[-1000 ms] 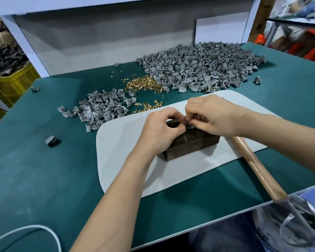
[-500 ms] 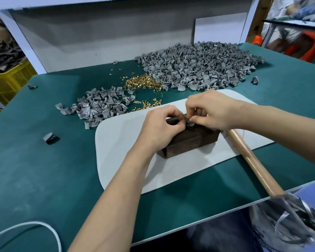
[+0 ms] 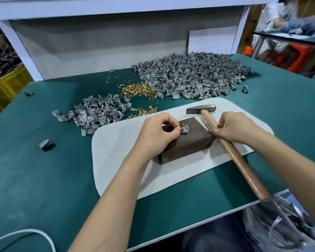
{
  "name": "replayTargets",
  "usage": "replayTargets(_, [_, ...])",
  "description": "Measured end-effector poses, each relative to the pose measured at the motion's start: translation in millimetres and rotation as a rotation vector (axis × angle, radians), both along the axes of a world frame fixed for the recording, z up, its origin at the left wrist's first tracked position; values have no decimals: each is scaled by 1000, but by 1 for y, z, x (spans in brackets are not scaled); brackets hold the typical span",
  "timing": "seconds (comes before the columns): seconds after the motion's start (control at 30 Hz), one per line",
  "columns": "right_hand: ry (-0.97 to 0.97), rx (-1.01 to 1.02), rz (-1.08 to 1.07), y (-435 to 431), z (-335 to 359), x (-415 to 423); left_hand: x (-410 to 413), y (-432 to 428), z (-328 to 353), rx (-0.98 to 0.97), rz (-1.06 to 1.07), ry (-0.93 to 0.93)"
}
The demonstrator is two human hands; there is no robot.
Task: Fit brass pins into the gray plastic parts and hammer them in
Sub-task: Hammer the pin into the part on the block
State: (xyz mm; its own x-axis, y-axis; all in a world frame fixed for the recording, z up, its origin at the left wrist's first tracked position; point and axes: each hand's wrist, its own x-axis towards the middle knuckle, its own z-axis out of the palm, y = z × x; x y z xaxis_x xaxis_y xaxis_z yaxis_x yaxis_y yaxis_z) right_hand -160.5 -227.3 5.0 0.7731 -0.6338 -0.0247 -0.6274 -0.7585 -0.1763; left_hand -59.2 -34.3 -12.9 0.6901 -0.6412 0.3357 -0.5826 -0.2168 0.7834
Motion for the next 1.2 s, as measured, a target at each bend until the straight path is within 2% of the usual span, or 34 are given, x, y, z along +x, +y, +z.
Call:
replayTargets(0.1, [-14, 48, -19, 0, 1, 9, 0, 0, -1, 7, -5, 6])
replayTargets(0.2, [-140, 443, -138, 1, 5, 18, -1, 0, -1, 12, -8, 12])
replayTargets(0.23, [-169, 501, -156, 1, 6, 18, -1, -1, -2, 18, -9, 15])
replayTargets(0.33, [-311, 616, -103, 3, 17, 7, -3, 0, -1, 21, -6, 38])
replayTargets(0.4, [-434, 816, -39, 10, 33, -5, -3, 0, -1, 15, -10, 49])
replayTargets(0.47, [-438, 948, 34, 24, 48, -13, -3, -1, -1, 14, -9, 43])
replayTargets(0.53, [-338, 883, 63, 42, 56, -15, -2, -2, -1, 24, 6, 43])
replayTargets(0.63, [-226, 587, 136, 63, 55, -17, -2, -2, 0, 27, 13, 68])
replayTargets(0.83, [-198, 229, 250, 70, 63, -33, -1, -2, 1, 1, 0, 22])
replayTargets(0.97, [-96, 152, 279, 79, 55, -33, -1, -1, 1, 8, 13, 9])
replayTargets(1.1, [-222, 115, 247, 79, 56, -38, -1, -2, 3, 34, 22, -12])
replayTargets(1.2, [-136, 69, 285, 82, 46, -41, -1, -1, 3, 27, 23, -18])
